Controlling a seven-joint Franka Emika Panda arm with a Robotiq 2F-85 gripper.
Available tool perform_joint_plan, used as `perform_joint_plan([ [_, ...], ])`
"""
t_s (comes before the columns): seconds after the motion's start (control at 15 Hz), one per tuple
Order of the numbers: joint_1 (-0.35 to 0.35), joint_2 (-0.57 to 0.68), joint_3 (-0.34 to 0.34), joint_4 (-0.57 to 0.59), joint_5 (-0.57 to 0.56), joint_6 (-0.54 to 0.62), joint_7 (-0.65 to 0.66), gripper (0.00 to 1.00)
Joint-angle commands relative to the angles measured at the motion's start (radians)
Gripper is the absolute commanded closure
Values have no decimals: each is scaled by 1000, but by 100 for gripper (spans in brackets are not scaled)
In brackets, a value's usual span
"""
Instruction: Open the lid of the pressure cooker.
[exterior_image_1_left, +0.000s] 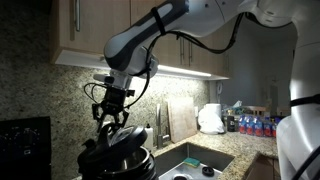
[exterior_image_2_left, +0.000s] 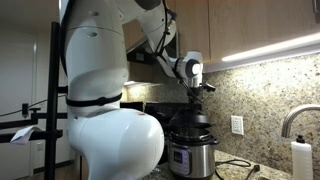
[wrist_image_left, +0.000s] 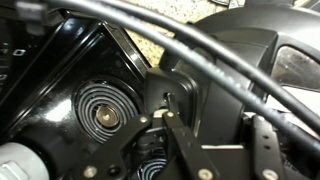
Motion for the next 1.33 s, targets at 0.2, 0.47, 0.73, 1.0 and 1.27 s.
perform_joint_plan([
  [0.2, 24, -4, 9, -11, 107, 206, -16, 86],
  [0.47, 49, 1, 6, -16, 172, 290, -59, 86],
  [0.73, 71, 3, 3, -16, 240, 324, -112, 86],
  [1.0, 71, 4, 4, -16, 266, 327, -142, 86],
  [1.27, 71, 4, 4, -16, 274, 329, -163, 86],
])
